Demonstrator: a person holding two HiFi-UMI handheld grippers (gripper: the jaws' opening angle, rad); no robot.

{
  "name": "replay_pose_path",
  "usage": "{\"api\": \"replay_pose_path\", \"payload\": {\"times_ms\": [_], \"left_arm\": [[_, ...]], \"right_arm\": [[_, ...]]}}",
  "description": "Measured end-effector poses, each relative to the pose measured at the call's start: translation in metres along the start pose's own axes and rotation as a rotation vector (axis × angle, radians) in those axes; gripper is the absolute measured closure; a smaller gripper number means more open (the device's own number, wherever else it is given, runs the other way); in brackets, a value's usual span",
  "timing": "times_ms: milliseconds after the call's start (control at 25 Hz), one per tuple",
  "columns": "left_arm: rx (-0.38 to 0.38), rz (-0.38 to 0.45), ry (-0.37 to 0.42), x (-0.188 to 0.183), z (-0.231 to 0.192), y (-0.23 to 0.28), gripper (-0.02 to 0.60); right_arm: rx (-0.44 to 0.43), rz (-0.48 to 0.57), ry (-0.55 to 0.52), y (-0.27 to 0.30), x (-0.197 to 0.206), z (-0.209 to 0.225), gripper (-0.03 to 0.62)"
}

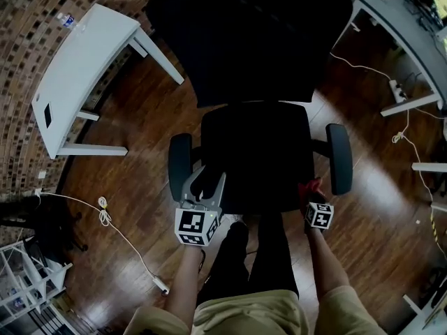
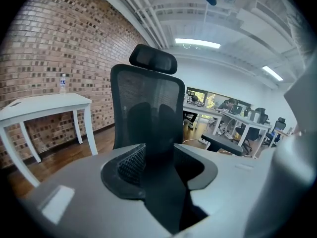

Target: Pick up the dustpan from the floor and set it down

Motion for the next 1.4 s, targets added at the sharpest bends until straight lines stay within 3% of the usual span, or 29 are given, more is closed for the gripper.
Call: {"api": "replay_pose_path", "payload": {"times_ms": [120, 280, 400, 520, 640, 800, 1000, 1240, 1400], "left_arm": [[-0.035, 0.007, 0.010, -0.008, -0.006, -0.016, 0.431], [-0.101, -0.003, -0.007, -0.009, -0.018, -0.039, 0.431], [-0.158, 0.012, -0.058, -0.006, -0.032, -0.054, 0.431], [-0.197, 0.026, -0.079, -0.005, -0.045, -0.071, 0.430], [-0.216, 0.033, -0.093, 0.004, -0.060, -0.090, 0.431], [-0.216, 0.001, -0.096, 0.022, -0.068, -0.094, 0.431], [-0.128, 0.003, -0.096, 0.018, -0.051, -0.064, 0.431], [-0.005, -0.007, -0.059, 0.005, -0.013, -0.018, 0.430], [0.045, -0.012, -0.025, -0.003, 0.008, 0.000, 0.430]], "right_arm": [[-0.099, 0.004, 0.008, -0.002, 0.002, -0.048, 0.516], [-0.428, -0.006, -0.121, 0.005, 0.014, -0.180, 0.514], [-0.639, -0.049, -0.292, 0.020, 0.033, -0.285, 0.514], [-0.734, -0.119, -0.542, 0.033, 0.055, -0.361, 0.514], [-0.743, -0.134, -0.755, 0.042, 0.072, -0.392, 0.514], [-0.740, -0.115, -0.901, 0.038, 0.080, -0.361, 0.514], [-0.612, -0.177, -0.844, 0.024, 0.081, -0.242, 0.514], [-0.337, -0.225, -0.598, -0.006, 0.066, -0.078, 0.514], [-0.150, -0.238, -0.380, -0.024, 0.052, -0.001, 0.513]]}}
Point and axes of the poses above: the fingertips, and each gripper's own axes: y forward along the fingers, z to its right, x out of its underside, the point moved 9 cm from there along -y, backward along the fingers, and after that the axes turned 2 degrees about -z, right-handed, at the moved point
